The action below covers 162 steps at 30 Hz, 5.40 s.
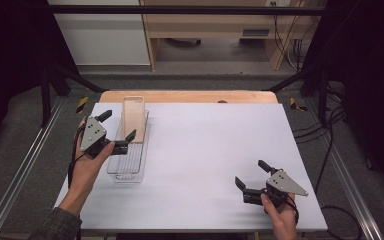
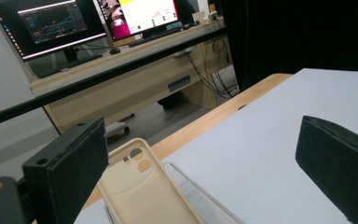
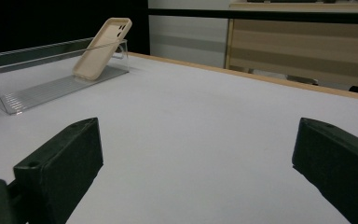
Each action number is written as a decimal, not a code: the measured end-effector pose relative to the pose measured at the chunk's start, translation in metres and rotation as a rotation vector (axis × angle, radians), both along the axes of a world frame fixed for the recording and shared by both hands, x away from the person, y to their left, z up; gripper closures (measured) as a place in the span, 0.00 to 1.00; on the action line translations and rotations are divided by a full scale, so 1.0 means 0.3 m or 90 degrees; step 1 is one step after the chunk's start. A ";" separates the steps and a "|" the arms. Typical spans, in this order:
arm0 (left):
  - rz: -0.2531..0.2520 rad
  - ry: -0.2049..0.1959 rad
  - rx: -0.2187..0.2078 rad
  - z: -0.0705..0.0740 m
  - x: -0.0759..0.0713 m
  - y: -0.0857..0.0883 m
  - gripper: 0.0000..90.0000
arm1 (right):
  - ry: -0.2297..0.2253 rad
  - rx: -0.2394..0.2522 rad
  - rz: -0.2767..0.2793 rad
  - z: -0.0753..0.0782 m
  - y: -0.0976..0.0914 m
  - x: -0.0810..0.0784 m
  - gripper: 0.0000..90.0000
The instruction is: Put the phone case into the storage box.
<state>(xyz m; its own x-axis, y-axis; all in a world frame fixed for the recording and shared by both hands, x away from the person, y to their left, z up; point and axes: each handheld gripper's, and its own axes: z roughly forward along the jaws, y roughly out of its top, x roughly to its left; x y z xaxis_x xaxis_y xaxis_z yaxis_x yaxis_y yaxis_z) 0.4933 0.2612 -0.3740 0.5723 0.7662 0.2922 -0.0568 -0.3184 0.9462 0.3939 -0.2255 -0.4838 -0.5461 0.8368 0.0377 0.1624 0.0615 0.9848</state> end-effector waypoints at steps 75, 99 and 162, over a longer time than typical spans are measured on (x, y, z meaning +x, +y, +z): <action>-0.010 -0.041 -0.105 -0.066 -0.217 0.139 0.02 | -0.001 0.000 0.000 0.002 0.001 -0.002 0.02; -0.023 -0.015 -0.111 -0.136 -0.268 0.147 0.02 | -0.001 -0.005 0.001 0.003 0.003 -0.004 0.02; -0.001 0.090 -0.140 -0.326 -0.274 0.184 0.01 | -0.013 -0.051 -0.025 -0.012 -0.025 0.011 0.03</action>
